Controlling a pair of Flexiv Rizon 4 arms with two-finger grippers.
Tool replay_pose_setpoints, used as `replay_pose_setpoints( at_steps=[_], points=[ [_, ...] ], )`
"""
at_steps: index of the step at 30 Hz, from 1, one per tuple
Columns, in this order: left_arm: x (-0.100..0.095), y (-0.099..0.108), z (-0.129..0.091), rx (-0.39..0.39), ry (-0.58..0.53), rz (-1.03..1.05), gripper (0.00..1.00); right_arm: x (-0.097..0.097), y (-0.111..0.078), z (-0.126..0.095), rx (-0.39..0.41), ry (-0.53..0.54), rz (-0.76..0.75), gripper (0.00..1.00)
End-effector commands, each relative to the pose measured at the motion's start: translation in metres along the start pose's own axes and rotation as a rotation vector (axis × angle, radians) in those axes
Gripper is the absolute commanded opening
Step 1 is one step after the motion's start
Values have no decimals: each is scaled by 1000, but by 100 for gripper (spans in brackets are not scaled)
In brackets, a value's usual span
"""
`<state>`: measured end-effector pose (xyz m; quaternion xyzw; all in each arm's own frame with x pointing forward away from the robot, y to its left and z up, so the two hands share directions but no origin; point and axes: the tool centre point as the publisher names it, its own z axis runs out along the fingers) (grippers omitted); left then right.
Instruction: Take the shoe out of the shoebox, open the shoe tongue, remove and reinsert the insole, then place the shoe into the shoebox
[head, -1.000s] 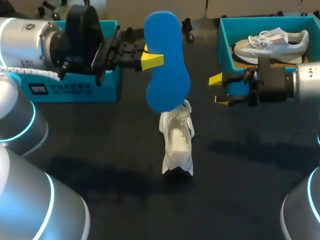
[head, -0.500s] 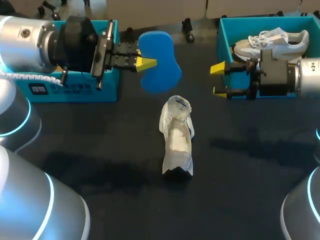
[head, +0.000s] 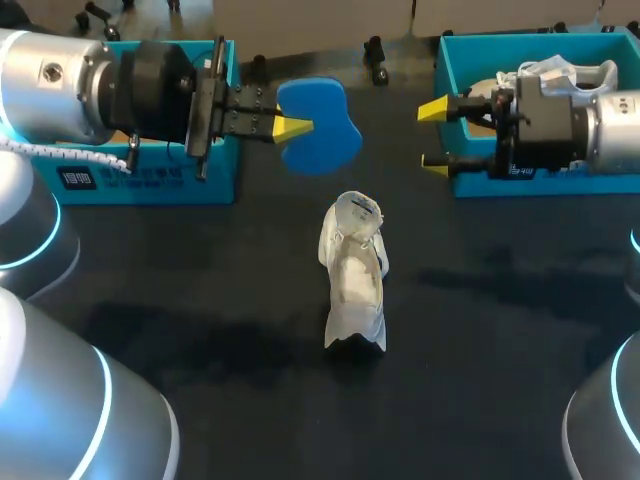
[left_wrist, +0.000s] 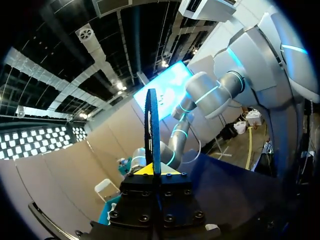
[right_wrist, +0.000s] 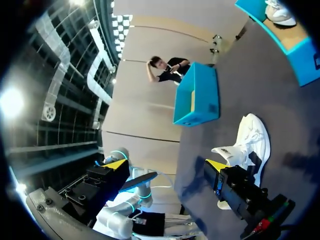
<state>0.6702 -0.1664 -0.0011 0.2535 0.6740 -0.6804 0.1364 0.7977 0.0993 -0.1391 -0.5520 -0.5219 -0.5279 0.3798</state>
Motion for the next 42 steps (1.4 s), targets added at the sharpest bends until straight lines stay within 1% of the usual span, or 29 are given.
replay_pose_setpoints(
  at_steps=[1, 2, 3, 5, 7, 8, 9, 10, 14, 21, 23, 26, 29, 31, 32, 34, 38, 39, 41, 42],
  points=[
    [-1, 1, 2, 1, 0, 1, 0, 1, -1, 3, 10, -9, 19, 100],
    [-1, 1, 2, 1, 0, 1, 0, 2, -2, 3, 12, -6, 22, 100],
    [3, 2, 1, 18, 13, 79, 0, 3, -3, 4, 12, -7, 29, 100],
    [5, 7, 1, 29, 1, 191, 0, 4, -4, 5, 18, -4, 44, 100],
    [7, 15, 0, 19, -9, 384, 0, 3, -6, 5, 24, -8, 61, 100],
    [8, 18, 0, 20, -2, 415, 0, 3, -7, 4, 23, -6, 67, 100],
    [8, 19, -1, 12, -27, 435, 0, 3, -7, 4, 22, -5, 71, 100],
    [8, 22, 0, 16, -22, 531, 0, 3, -8, 4, 21, -7, 79, 100],
    [12, 35, -1, 0, -31, 711, 0, 5, -12, 5, 18, -9, 91, 100],
    [21, 61, -2, -9, 14, 1063, 0, 9, -14, 6, 13, -5, 84, 100],
    [23, 68, -2, -29, 20, 1106, 0, 13, -14, 8, 13, -4, 77, 100],
    [27, 79, -1, -36, 25, 1208, 0, 15, -15, 9, 18, -3, 68, 100],
    [29, 88, 1, -30, 35, 1297, 0, 18, -15, 12, 23, -3, 62, 100],
    [29, 93, 4, -33, 18, 1339, 0, 19, -15, 14, 27, 0, 57, 100],
    [30, 95, 5, -23, 20, 1395, 0, 19, -16, 14, 30, 0, 56, 100],
    [30, 100, 7, -34, 12, 1417, 0, 20, -17, 14, 37, 4, 55, 100],
    [30, 110, 10, -54, 39, 1459, 0, 20, -19, 20, 54, 7, 60, 100],
    [30, 113, 10, -58, 62, 1492, 0, 20, -19, 21, 57, 9, 62, 100],
    [29, 116, 11, -84, 64, 1467, 0, 21, -20, 23, 61, 9, 64, 100],
    [28, 118, 12, -82, 75, 1487, 0, 21, -20, 25, 62, 10, 64, 100]
  ],
)
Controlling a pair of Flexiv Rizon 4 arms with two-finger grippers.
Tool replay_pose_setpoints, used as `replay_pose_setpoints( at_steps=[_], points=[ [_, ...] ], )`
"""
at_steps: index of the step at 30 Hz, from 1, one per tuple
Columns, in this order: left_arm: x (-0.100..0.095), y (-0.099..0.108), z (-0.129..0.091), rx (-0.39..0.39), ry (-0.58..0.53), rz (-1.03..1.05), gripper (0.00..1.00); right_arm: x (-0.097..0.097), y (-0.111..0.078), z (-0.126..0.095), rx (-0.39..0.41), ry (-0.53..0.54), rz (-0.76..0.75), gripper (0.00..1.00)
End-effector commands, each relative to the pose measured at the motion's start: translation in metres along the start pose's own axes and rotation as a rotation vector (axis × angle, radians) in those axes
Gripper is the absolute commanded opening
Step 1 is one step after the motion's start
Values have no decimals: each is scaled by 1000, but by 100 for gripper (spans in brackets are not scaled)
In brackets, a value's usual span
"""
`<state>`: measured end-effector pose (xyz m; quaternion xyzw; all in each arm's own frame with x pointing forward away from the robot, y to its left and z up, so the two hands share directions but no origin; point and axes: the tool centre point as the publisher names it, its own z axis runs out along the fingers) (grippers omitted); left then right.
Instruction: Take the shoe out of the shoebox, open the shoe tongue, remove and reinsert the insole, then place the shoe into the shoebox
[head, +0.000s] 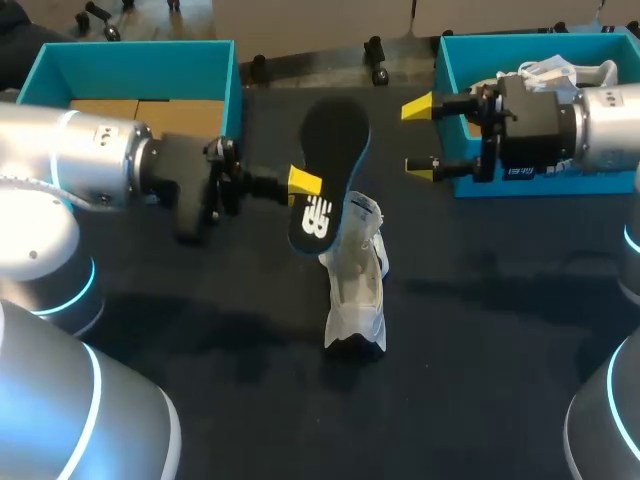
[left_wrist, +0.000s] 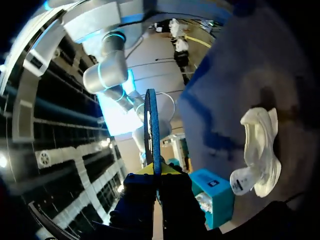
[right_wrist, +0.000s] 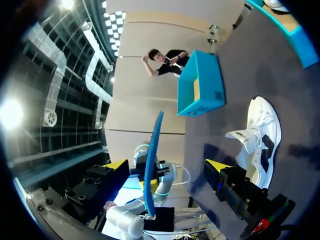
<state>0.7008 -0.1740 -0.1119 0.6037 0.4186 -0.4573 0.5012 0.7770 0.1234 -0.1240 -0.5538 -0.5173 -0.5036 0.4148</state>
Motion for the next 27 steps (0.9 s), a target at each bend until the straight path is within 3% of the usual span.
replay_pose_setpoints(
  at_steps=[1, 3, 12, 17, 21, 27],
  points=[
    [7, 7, 6, -21, 61, 225, 0, 0, 3, 9, 5, 0, 3, 100],
    [10, 9, 9, -24, 79, 224, 0, -1, 3, 13, 8, 2, 3, 93],
    [14, 19, 22, -88, 89, 101, 0, -1, 3, 24, 17, 19, -11, 86],
    [19, 23, 29, -87, 100, 97, 0, 0, 3, 30, 24, 22, -16, 73],
    [22, 26, 38, -93, 104, 93, 0, 1, 2, 35, 33, 24, -19, 57],
    [26, 27, 45, -105, 103, 81, 0, 3, -1, 40, 38, 26, -17, 55]
  ],
)
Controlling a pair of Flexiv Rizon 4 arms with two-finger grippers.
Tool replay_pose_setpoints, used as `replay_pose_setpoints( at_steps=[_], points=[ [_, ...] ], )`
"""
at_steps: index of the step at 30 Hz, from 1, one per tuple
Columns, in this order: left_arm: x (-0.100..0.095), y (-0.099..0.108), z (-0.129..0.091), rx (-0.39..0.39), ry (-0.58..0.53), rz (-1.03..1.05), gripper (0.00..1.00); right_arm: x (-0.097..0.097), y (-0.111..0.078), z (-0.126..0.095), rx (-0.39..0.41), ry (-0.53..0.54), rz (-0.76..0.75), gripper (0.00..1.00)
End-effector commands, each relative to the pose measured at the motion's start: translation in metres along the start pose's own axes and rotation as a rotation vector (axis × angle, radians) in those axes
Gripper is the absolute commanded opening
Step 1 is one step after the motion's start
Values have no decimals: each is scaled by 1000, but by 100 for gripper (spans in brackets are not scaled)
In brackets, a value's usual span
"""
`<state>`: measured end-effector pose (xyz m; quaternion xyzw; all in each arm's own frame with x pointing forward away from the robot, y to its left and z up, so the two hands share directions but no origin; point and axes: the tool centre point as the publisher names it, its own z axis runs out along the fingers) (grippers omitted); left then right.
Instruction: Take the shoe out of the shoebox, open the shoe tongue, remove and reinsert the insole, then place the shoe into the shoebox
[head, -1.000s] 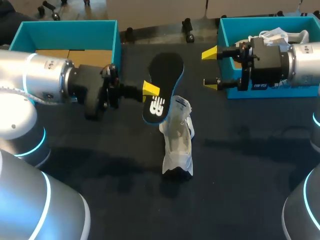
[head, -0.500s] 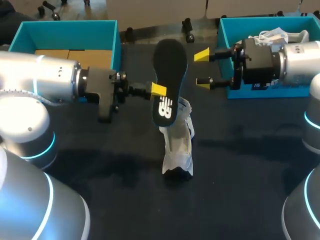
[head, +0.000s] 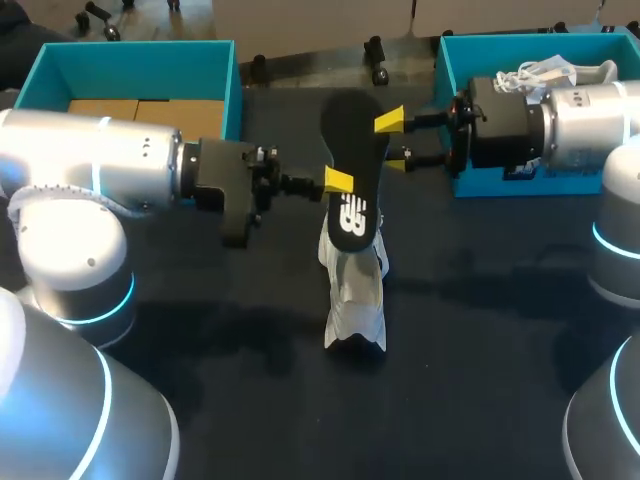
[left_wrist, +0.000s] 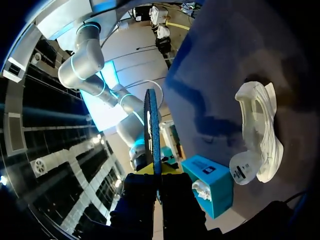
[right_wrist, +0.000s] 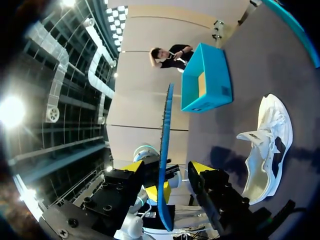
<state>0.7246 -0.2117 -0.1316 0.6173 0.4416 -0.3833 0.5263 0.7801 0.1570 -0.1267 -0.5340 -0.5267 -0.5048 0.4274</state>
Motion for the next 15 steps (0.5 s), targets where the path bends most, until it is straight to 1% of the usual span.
replay_pose_setpoints(
  at_steps=[1, 2, 8, 15],
  points=[
    [3, 2, 11, -8, -1, -3, 0, 0, 0, 7, 0, 0, 2, 52],
    [3, 3, 12, -12, 2, -6, 0, 0, -1, 7, 0, 1, 2, 50],
    [5, 6, 15, -19, -1, -5, 0, 0, -3, 10, -2, 1, 3, 46],
    [6, 7, 18, -37, -2, -23, 0, 0, -3, 12, -2, 3, 0, 37]
  ],
)
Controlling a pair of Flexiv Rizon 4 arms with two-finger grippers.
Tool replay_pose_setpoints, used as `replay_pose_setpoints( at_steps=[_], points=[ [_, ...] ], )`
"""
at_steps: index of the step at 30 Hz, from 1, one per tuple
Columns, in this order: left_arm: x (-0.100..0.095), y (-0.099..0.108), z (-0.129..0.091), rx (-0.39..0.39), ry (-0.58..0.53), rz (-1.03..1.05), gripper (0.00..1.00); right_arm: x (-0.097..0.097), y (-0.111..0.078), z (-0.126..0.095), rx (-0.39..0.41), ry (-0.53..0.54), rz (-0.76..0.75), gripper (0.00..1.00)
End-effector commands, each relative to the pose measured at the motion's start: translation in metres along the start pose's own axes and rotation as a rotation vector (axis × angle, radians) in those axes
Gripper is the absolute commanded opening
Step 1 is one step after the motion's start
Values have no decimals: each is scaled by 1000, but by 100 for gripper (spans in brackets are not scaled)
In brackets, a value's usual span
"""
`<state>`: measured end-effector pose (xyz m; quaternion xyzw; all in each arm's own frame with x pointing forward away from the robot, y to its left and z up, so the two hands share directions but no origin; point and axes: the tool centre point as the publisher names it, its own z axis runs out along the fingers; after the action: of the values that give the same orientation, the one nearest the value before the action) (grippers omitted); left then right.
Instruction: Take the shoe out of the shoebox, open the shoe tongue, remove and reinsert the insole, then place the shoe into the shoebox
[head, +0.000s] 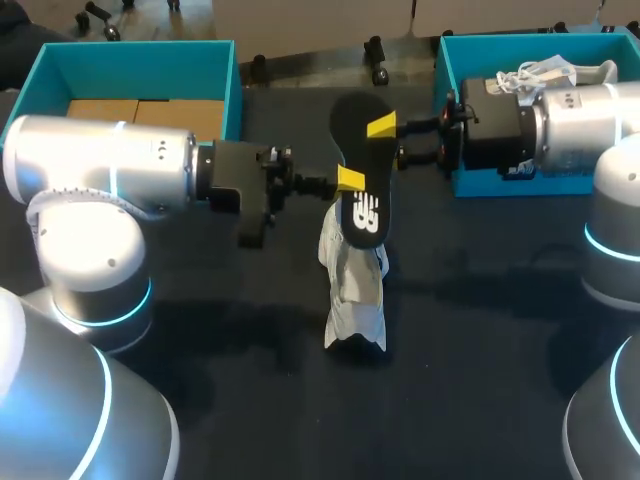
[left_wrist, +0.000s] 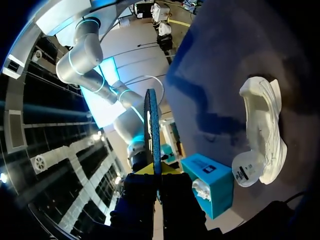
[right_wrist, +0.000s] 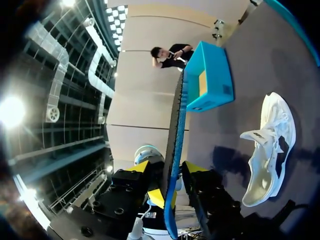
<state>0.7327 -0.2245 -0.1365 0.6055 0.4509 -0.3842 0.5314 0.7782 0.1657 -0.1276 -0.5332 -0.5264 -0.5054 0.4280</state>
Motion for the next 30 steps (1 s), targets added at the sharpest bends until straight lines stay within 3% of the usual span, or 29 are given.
replay_pose_setpoints(
  at_steps=[1, 5, 10, 12, 15, 21, 22, 24, 25, 26, 30],
  points=[
    [1, 1, 5, -18, 3, -4, 0, 0, -1, 3, -1, 1, 1, 37],
    [2, 3, 5, -23, 3, -4, 0, 0, -2, 3, -2, 0, 2, 36],
    [4, 6, 3, -33, 7, 0, 0, -1, -3, 4, -1, 3, 6, 21],
    [5, 7, 1, -35, 10, 3, 0, -2, -4, 4, 0, 4, 8, 9],
    [6, 9, 0, -42, 14, 5, 0, -2, -4, 4, 3, 6, 9, 0],
    [7, 9, -1, -39, 21, -1, 0, -2, -4, 5, 12, 6, 9, 0],
    [6, 9, -2, -38, 22, -4, 4, -3, -3, 5, 12, 5, 9, 0],
    [5, 8, -2, -41, 26, -14, 56, -3, -3, 5, 10, 4, 10, 0],
    [5, 8, -2, -42, 29, -14, 93, -4, -3, 4, 10, 4, 10, 0],
    [4, 7, -3, -41, 35, -19, 100, -5, -2, 4, 9, 4, 10, 0],
    [6, 7, -9, -39, 63, -31, 100, -10, -2, 2, 4, 4, 21, 0]
  ],
)
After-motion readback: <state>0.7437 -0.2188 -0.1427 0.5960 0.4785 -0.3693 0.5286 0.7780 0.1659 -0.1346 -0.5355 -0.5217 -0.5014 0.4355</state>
